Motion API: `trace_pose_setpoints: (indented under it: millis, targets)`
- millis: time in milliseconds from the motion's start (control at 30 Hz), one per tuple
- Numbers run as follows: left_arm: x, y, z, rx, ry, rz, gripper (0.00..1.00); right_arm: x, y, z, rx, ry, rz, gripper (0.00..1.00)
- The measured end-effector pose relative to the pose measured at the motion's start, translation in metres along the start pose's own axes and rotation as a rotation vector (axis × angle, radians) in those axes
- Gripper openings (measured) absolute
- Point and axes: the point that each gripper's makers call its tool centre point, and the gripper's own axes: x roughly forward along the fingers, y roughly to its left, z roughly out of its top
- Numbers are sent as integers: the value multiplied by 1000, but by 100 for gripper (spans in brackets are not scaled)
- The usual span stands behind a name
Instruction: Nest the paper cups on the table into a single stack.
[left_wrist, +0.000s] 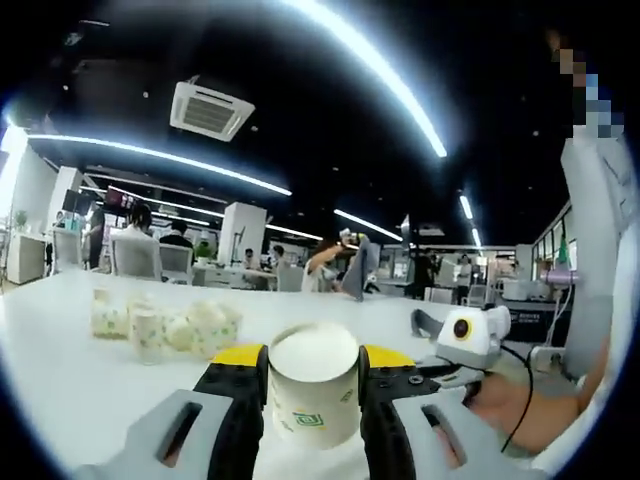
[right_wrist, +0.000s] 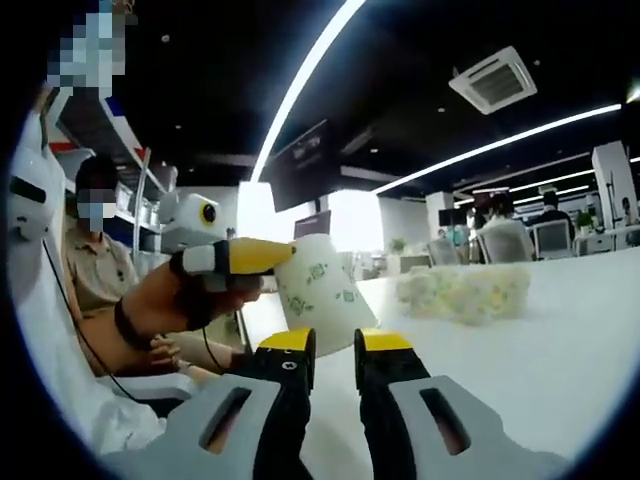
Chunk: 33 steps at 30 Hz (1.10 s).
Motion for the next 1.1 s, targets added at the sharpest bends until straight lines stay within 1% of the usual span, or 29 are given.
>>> trace_pose_setpoints:
  millis: [33, 67, 100, 200, 267, 333, 433, 533, 667, 900, 1100]
  targets:
    - [0, 1, 3, 19, -9, 12, 38, 0, -1, -1, -1, 6, -3, 16]
    - [-1, 4, 7, 56, -22, 28, 38, 0, -1, -2, -6, 13, -8, 17]
    - [-2, 4, 10, 67, -30, 33, 38, 0, -2, -4, -8, 20, -11, 17]
    - [-4, 3, 17, 57, -58, 23, 38, 0, 0, -5, 2, 26, -1, 17]
    - [-3, 3, 16, 59, -54, 23, 38, 1, 2, -5, 8, 24, 10, 15]
    - [0, 3, 9, 80, -35, 27, 38, 2, 4, -5, 12, 16, 21, 12]
    - [-1, 4, 8, 72, -39, 31, 38, 2, 4, -7, 16, 23, 23, 12]
    - [-1, 3, 8, 67, -42, 27, 38, 0, 1, -6, 19, 17, 11, 8]
    - [1, 1, 8, 82, -43, 27, 38, 0, -1, -6, 25, 14, 5, 8]
    - [0, -2, 14, 105, -76, 29, 38, 2, 3, -7, 69, 4, 28, 8]
    - [-2, -4, 20, 110, -104, 31, 38, 4, 6, -5, 141, -26, 53, 10]
